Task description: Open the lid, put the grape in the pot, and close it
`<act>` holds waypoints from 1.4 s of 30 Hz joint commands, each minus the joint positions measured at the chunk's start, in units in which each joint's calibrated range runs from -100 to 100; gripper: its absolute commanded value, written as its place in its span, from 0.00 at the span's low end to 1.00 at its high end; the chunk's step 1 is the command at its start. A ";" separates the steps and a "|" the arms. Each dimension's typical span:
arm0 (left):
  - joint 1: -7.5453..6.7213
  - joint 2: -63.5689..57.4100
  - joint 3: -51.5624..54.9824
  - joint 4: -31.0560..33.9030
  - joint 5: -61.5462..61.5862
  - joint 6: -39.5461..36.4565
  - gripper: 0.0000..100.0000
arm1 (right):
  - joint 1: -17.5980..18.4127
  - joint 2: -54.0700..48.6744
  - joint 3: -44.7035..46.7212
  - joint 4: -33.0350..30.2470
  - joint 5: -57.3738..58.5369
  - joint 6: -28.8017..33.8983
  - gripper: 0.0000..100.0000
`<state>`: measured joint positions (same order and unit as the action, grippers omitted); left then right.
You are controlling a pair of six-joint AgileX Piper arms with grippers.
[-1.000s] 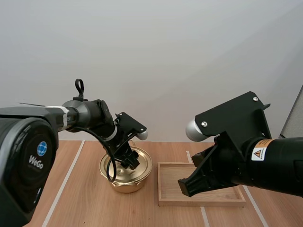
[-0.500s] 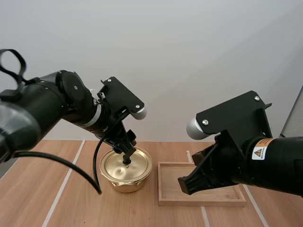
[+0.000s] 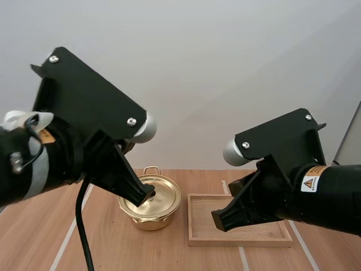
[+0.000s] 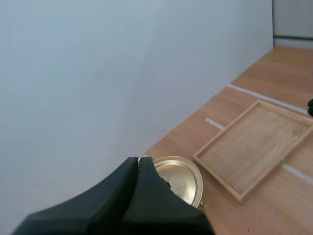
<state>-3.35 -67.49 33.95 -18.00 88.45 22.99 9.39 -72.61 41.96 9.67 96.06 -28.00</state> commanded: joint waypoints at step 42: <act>1.61 -25.74 50.97 10.18 -59.29 -22.45 0.00 | -4.11 -27.39 49.54 -2.61 -68.96 3.15 0.00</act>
<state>-2.49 -92.59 83.19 -7.82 32.22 1.03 6.03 -99.59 89.67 7.26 30.02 -24.85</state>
